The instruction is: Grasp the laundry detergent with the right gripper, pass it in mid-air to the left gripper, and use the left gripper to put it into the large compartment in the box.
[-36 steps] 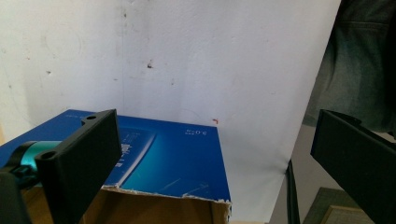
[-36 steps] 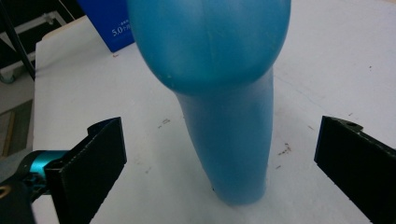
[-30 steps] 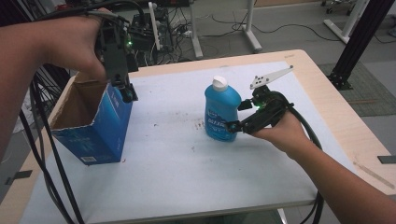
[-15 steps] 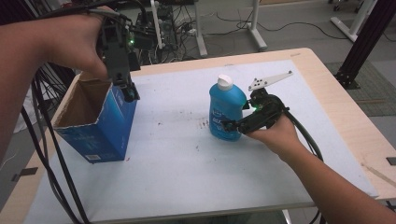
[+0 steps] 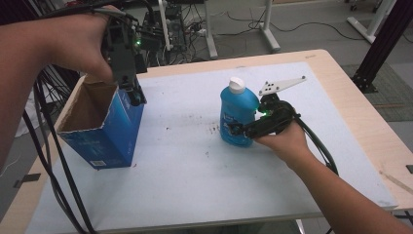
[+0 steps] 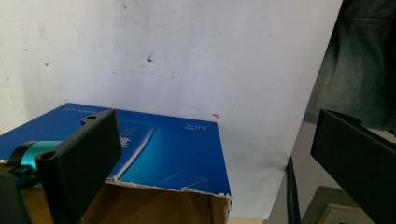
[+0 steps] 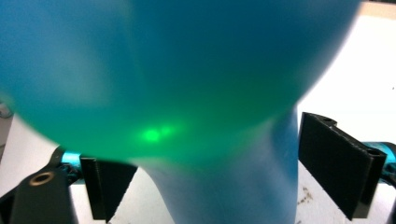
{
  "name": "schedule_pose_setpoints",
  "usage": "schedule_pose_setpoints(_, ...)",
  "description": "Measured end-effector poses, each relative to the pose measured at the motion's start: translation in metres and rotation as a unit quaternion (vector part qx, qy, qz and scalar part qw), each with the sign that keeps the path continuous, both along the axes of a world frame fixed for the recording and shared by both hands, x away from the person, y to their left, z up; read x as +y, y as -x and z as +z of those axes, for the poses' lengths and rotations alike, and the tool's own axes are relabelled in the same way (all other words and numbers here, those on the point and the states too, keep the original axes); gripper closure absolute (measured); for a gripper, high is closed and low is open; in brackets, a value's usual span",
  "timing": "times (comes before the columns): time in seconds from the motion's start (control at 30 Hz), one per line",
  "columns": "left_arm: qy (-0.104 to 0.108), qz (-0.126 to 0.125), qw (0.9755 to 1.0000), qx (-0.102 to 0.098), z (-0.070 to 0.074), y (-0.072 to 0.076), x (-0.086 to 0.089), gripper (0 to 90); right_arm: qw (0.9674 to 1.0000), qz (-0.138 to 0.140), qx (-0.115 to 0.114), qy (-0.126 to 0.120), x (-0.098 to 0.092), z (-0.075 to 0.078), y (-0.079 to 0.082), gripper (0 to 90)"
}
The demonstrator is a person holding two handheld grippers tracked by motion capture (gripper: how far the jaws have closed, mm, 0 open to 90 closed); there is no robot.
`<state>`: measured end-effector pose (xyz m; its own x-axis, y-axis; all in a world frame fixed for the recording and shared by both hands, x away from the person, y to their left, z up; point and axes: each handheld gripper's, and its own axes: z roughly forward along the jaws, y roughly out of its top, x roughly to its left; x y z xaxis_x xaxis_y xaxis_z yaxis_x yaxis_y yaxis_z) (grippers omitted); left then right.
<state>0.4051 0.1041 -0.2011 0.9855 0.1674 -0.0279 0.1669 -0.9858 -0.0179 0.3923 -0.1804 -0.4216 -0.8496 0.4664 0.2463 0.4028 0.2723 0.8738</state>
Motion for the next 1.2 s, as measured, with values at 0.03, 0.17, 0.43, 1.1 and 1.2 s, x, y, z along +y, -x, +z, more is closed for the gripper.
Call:
schedule_pose_setpoints(0.03,0.000,0.000,1.0000,0.000,-0.0001,0.0000,0.0000,1.7,1.0000,-0.002,-0.001,-0.002,-0.0001,0.0004,-0.0001,13.8)
schedule_pose_setpoints(0.17,0.001,0.001,1.0000,0.000,0.0001,-0.0005,-0.0001,1.7,1.0000,-0.005,-0.003,-0.003,-0.0006,0.0002,-0.0009,15.6)
schedule_pose_setpoints(0.43,0.002,0.001,1.0000,-0.001,-0.0012,-0.0015,0.0000,1.7,1.0000,-0.006,-0.005,0.000,0.0008,-0.0003,-0.0007,17.1)
schedule_pose_setpoints(1.1,0.002,0.003,1.0000,0.001,-0.0031,-0.0029,0.0031,1.7,0.9998,-0.008,-0.020,0.000,0.0014,-0.0003,-0.0008,29.4)
schedule_pose_setpoints(1.2,0.002,0.004,1.0000,0.001,-0.0033,-0.0027,0.0028,1.7,0.9997,-0.006,-0.023,0.002,0.0028,0.0000,0.0004,31.5)
